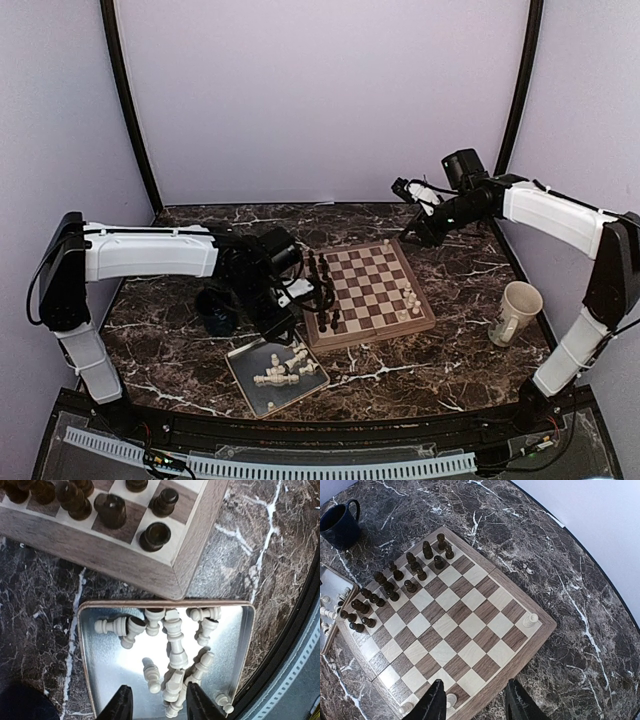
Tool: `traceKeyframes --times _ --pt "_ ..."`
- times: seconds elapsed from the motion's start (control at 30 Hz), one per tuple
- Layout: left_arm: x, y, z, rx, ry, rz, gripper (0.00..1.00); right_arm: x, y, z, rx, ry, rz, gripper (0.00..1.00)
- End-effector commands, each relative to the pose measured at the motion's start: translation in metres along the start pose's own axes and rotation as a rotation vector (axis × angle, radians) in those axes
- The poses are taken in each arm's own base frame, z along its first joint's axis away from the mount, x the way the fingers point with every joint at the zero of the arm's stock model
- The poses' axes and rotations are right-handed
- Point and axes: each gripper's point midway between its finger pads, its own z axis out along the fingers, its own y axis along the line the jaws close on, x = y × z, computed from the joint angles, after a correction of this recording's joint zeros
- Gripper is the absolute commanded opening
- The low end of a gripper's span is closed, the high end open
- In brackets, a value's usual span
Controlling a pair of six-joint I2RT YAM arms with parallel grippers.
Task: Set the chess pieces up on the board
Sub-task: Pick up the pawn from the storage box.
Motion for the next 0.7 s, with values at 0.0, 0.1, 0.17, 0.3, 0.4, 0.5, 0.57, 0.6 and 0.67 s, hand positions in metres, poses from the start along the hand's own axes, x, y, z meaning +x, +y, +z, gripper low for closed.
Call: traceKeyframes --times 0.0,0.1,0.17,0.3,0.4,0.5,0.57,0.6,0.67 --pt "0.035 0.001 0.015 -0.014 0.139 -0.009 0.38 -0.018 0.003 -0.012 0.005 -0.081 -0.047 0.42" --pt "0.041 0.000 0.021 -0.012 0.166 -0.005 0.37 -0.017 0.002 -0.012 0.013 -0.078 -0.049 0.42" --pt "0.041 -0.001 0.025 -0.011 0.166 -0.004 0.36 -0.016 0.002 -0.011 0.014 -0.079 -0.050 0.42" --pt "0.042 -0.002 0.032 -0.004 0.176 -0.002 0.32 -0.015 0.002 -0.010 0.014 -0.076 -0.048 0.42" --pt "0.044 0.000 0.037 -0.015 0.192 0.001 0.29 -0.014 0.002 -0.010 0.014 -0.073 -0.046 0.42" --pt "0.047 0.001 0.041 -0.018 0.206 0.003 0.26 -0.014 0.001 -0.009 0.017 -0.073 -0.048 0.42" --pt "0.050 0.003 0.044 -0.025 0.220 0.004 0.24 -0.014 0.001 -0.009 0.017 -0.071 -0.047 0.42" --pt "0.051 0.004 0.044 -0.031 0.223 0.005 0.23 -0.013 0.001 -0.008 0.018 -0.071 -0.047 0.42" --pt "0.054 0.006 0.045 -0.045 0.231 0.005 0.22 -0.013 0.001 -0.008 0.016 -0.069 -0.045 0.42"
